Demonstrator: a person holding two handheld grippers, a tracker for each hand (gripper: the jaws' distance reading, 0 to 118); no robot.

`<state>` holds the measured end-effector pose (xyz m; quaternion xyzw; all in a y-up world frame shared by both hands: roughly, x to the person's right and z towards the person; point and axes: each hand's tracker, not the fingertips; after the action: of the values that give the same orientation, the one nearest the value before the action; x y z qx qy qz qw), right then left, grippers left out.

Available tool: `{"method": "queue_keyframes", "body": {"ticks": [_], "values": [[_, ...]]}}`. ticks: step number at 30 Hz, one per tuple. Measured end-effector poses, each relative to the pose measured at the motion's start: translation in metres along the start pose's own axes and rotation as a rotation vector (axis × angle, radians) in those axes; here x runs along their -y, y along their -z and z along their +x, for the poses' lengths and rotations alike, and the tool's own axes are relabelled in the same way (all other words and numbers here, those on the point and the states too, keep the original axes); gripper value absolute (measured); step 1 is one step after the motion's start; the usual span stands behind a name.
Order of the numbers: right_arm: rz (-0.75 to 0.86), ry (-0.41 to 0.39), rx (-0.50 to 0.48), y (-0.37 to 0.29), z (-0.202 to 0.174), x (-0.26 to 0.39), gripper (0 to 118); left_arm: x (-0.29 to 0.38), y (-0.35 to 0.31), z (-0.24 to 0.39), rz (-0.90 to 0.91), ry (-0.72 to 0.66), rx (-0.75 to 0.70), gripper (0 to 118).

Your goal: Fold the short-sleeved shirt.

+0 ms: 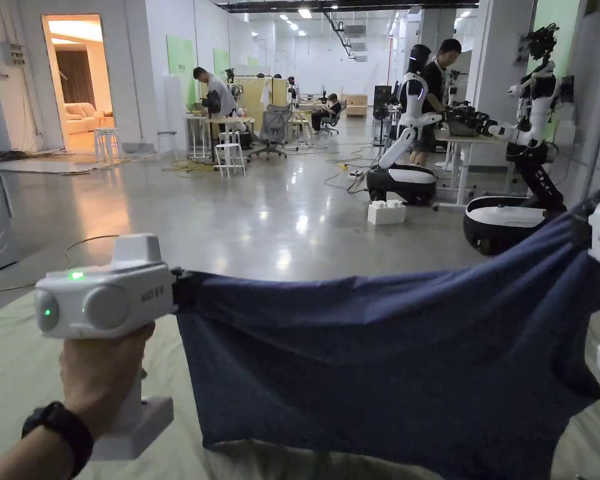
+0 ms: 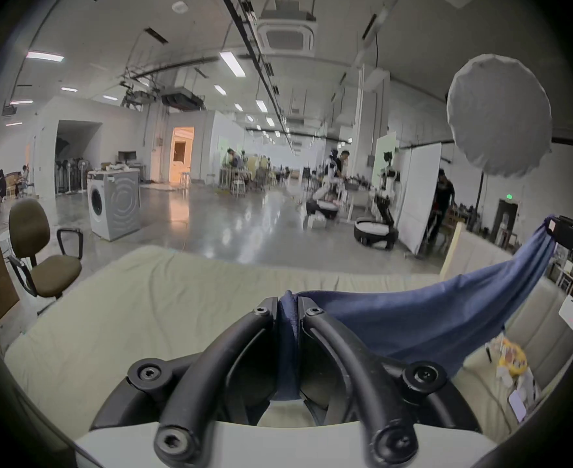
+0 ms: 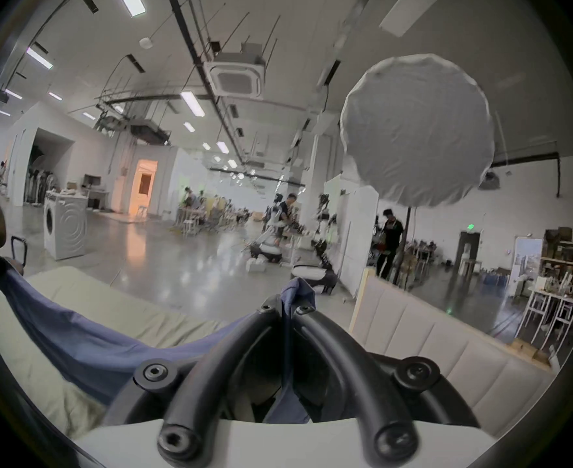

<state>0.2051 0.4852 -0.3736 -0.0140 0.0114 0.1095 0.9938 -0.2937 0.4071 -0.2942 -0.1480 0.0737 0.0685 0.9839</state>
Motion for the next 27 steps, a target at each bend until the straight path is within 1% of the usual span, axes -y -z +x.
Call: {"method": "queue_keyframes", "body": {"ticks": [1, 2, 4, 5, 6, 7, 8, 9, 10, 11, 12, 13, 14, 15, 16, 17, 18, 19, 21, 23, 27], "values": [[-0.044, 0.056, -0.032, -0.010, 0.001, 0.017, 4, 0.022, 0.000, -0.008, -0.015, -0.022, 0.028, 10], [-0.084, 0.144, -0.054, -0.022, 0.002, 0.038, 4, 0.046, -0.006, -0.014, -0.023, -0.074, 0.056, 10], [-0.106, 0.202, -0.071, -0.051, 0.002, 0.069, 4, 0.088, -0.022, -0.021, -0.082, -0.136, 0.085, 10], [-0.134, 0.228, -0.081, -0.066, 0.003, 0.085, 4, 0.109, -0.036, -0.024, -0.066, -0.154, 0.097, 10], [-0.163, 0.250, -0.079, -0.082, 0.004, 0.102, 4, 0.127, -0.047, -0.027, -0.079, -0.144, 0.107, 10], [-0.145, 0.221, -0.078, -0.097, 0.007, 0.113, 4, 0.141, -0.058, -0.030, -0.095, -0.145, 0.119, 10], [-0.185, 0.246, -0.079, -0.113, 0.010, 0.128, 4, 0.157, -0.071, -0.034, -0.097, -0.140, 0.129, 10], [-0.175, 0.243, -0.069, -0.127, 0.012, 0.138, 4, 0.170, -0.084, -0.036, -0.107, -0.142, 0.136, 10], [-0.226, 0.261, -0.078, -0.143, 0.017, 0.153, 4, 0.186, -0.097, -0.042, -0.148, -0.191, 0.152, 10], [-0.258, 0.306, -0.065, -0.160, 0.021, 0.167, 4, 0.200, -0.107, -0.049, -0.186, -0.237, 0.177, 10], [-0.264, 0.329, -0.056, -0.172, 0.027, 0.182, 4, 0.216, -0.119, -0.055, -0.191, -0.269, 0.188, 10], [-0.285, 0.339, -0.057, -0.188, 0.031, 0.197, 4, 0.230, -0.134, -0.057, -0.196, -0.276, 0.192, 10], [-0.288, 0.341, -0.030, -0.207, 0.034, 0.211, 4, 0.244, -0.146, -0.060, -0.199, -0.259, 0.187, 10], [-0.293, 0.345, -0.030, -0.223, 0.038, 0.224, 4, 0.256, -0.158, -0.064, -0.209, -0.257, 0.194, 10], [-0.323, 0.356, -0.034, -0.238, 0.041, 0.237, 4, 0.268, -0.168, -0.069, -0.219, -0.267, 0.204, 10], [-0.357, 0.357, 0.000, -0.254, 0.044, 0.250, 4, 0.281, -0.178, -0.073, -0.243, -0.291, 0.230, 10], [-0.376, 0.366, 0.006, -0.267, 0.048, 0.263, 4, 0.291, -0.186, -0.078, -0.265, -0.310, 0.241, 10], [-0.416, 0.389, -0.006, -0.278, 0.053, 0.275, 4, 0.300, -0.191, -0.083, -0.277, -0.323, 0.248, 10], [-0.473, 0.407, 0.023, -0.294, 0.059, 0.295, 4, 0.315, -0.195, -0.089, -0.337, -0.329, 0.266, 10], [-0.533, 0.457, 0.010, -0.304, 0.064, 0.315, 4, 0.326, -0.196, -0.090, -0.373, -0.320, 0.250, 10], [-0.632, 0.444, 0.012, -0.308, 0.061, 0.343, 4, 0.344, -0.191, -0.084, -0.457, -0.301, 0.233, 10]]}}
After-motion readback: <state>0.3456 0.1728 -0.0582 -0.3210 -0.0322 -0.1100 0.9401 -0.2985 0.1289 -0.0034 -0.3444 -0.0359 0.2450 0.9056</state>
